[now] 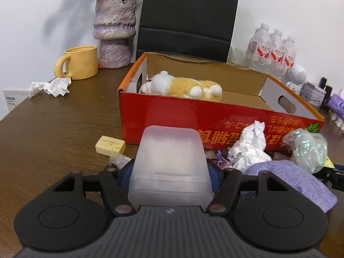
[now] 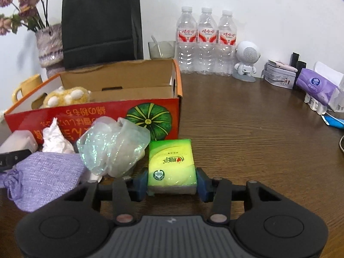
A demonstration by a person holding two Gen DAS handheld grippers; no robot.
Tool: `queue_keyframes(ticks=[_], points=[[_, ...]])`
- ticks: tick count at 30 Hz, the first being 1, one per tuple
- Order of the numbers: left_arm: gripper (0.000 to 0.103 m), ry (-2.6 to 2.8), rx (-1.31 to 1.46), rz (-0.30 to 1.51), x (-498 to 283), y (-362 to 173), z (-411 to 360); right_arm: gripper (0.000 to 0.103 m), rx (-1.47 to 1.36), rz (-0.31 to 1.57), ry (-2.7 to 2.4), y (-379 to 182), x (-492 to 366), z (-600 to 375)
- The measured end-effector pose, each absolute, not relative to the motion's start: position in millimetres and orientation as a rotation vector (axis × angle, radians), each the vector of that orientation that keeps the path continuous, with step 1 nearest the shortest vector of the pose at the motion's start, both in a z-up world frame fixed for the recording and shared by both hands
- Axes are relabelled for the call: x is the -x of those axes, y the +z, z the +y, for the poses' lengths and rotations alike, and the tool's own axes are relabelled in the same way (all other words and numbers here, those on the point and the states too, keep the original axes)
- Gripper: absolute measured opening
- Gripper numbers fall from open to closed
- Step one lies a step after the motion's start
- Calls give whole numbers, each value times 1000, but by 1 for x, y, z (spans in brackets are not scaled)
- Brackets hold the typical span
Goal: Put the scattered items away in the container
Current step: 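Grasp the clear plastic container with the left gripper while the right grasps the green tissue pack, then carry the container and tissue pack into the box and open both grippers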
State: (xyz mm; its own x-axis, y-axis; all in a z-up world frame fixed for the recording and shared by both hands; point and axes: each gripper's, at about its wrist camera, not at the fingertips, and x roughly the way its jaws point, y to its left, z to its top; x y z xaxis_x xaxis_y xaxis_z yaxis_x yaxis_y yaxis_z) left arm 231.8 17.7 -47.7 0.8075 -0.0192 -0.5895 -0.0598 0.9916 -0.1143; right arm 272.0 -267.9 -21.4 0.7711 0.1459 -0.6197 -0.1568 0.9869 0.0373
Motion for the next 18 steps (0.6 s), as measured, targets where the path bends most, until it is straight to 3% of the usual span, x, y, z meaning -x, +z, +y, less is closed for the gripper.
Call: queue_keyframes(ticks=[10, 18], points=[[67, 12, 141, 573, -213, -38, 20, 44, -22, 618, 161, -13, -260, -279], [67, -83, 170, 458, -182, 9, 26, 44, -90, 484, 175, 30, -231, -301]])
